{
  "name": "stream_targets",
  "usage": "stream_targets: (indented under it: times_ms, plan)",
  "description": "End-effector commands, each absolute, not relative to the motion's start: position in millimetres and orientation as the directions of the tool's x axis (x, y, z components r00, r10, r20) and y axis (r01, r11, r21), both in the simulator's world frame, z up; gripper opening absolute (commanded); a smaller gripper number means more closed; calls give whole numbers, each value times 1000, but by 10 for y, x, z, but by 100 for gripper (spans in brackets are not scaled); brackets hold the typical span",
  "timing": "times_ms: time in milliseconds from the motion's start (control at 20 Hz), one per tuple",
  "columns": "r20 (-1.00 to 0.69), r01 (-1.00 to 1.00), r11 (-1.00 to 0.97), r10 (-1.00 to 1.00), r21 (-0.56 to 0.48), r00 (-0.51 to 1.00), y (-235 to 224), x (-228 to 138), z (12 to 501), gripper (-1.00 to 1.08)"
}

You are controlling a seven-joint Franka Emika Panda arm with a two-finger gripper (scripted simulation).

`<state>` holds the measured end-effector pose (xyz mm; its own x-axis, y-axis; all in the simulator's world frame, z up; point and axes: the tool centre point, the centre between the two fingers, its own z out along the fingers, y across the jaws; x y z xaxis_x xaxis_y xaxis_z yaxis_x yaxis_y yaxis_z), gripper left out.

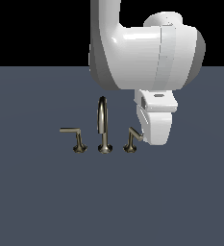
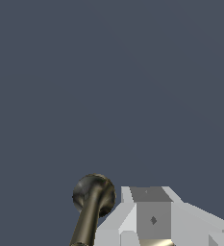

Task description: Turn on the faucet by rotating a designated handle.

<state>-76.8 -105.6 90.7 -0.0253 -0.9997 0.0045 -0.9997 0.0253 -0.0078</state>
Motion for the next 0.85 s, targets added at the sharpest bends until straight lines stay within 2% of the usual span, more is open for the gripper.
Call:
stream_targets:
  times_ms: [0,200,250,800]
  plan:
    - [1,-1000,4,-1000,-3,-4,-849,-827,908,-100]
    - [0,-1000,3,-1000,-1,-3,-734,-905,909,-100]
    - [4,-999,33,-999,-4,-33,-922,-887,908,-100]
    - [0,-1000,3,-1000,0,-3,-302,-768,909,-100]
